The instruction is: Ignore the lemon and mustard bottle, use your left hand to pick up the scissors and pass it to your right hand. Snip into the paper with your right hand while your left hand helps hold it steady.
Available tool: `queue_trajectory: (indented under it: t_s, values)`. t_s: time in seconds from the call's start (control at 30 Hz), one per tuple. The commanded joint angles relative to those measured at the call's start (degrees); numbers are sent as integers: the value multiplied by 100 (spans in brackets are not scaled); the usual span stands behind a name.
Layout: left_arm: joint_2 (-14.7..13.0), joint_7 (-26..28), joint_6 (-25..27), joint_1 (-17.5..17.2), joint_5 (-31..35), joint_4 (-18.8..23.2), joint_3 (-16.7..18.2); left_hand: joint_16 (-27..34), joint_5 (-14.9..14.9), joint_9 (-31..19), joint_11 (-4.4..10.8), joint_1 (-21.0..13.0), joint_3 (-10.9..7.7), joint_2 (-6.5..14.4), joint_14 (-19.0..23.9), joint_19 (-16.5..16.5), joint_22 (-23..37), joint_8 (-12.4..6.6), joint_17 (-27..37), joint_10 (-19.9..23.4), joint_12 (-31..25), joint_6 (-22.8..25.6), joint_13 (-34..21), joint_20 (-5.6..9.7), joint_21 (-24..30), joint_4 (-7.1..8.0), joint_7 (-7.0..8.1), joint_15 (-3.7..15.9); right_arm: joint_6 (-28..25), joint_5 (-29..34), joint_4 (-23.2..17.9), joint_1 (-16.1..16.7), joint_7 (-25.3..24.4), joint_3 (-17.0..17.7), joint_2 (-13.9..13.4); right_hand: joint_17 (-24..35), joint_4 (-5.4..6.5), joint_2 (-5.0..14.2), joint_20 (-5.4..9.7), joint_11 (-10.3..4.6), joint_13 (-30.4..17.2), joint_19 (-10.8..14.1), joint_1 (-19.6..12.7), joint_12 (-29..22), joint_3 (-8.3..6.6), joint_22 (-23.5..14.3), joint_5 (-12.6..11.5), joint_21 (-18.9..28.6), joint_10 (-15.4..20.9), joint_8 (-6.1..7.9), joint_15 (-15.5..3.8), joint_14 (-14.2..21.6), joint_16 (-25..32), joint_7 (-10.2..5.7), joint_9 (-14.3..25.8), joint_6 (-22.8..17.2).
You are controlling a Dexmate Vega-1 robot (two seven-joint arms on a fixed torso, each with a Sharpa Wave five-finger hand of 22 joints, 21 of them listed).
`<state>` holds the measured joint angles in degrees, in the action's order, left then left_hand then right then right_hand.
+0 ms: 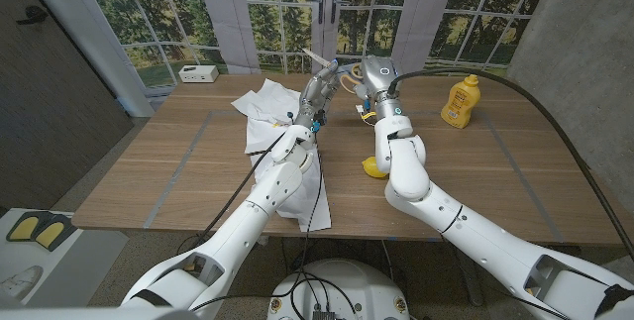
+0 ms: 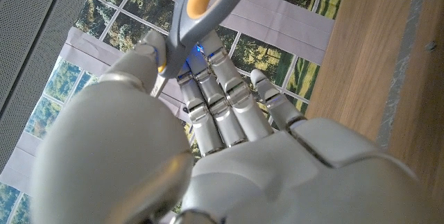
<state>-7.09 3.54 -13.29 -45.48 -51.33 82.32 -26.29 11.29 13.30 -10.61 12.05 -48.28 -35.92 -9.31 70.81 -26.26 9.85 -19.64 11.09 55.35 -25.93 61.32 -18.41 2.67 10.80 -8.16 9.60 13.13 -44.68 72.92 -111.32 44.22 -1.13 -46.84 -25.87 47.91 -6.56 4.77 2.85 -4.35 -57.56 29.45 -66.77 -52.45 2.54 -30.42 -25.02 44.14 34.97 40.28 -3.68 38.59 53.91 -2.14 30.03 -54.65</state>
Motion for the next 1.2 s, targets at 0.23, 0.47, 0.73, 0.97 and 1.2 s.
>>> queue_trajectory:
  t_s: [0.23, 0.47, 0.73, 0.97, 1.2]
  values:
    - [-84, -492, -388, 104, 329, -264, -94, -90, 173, -1, -25, 529, 805, -193, -805, 28, -7, 327, -31, -613, 960, -298, 524, 859, -12, -125, 121, -8, -117, -352, -143, -9, 49, 90, -85, 3, -30, 69, 229, -385, -21, -21, -127, -395, 33, -2, -61, 87, 443, 41, -893, 10, 75, 9, 45, -13]
    - [-140, -557, -395, 98, 373, -250, -106, -56, 614, -36, -12, 382, 2490, -11, -1188, 51, -7, 754, -62, -977, 1410, -1179, 648, 882, -11, -27, 288, -10, -83, -568, -189, 22, -141, 142, -111, -8, -31, 75, 225, -399, -2, -40, -137, -404, 40, 10, -89, 134, 436, 34, -895, 2, 116, 18, 49, -14]
    - [-173, -565, -366, 76, 368, -216, -99, -76, 691, -72, -10, 360, 2890, 22, -1402, 100, -4, 855, -64, -1223, 1444, -1947, 644, 890, -14, 34, 285, -15, 3, -827, -295, 52, -292, 183, -184, -18, -25, 85, 219, -382, 12, -60, -133, -415, 48, 19, -109, 172, 435, 19, -890, -15, 147, 13, 40, -13]
    - [-190, -590, -380, 64, 384, -201, -103, -73, 880, -97, -12, 141, 3712, 204, -2107, 124, -2, 800, -56, -1304, 1395, -2622, 635, 895, -6, 143, 291, -15, 98, -983, -388, 93, -479, 200, -263, -26, -22, 91, 208, -395, 11, -90, -133, -428, 54, 28, -122, 193, 430, 15, -891, -28, 169, 13, 47, -9]
    - [-244, -619, -335, 79, 415, -186, -124, -95, 931, -108, -13, 100, 4155, 262, -2669, 204, -1, 832, -62, -1603, 1469, -3072, 640, 833, -5, 223, 298, -29, 194, -1217, -471, 137, -612, 274, -314, -42, -19, 96, 196, -400, 19, -124, -133, -438, 60, 40, -136, 214, 427, 13, -891, -46, 182, 12, 49, -14]
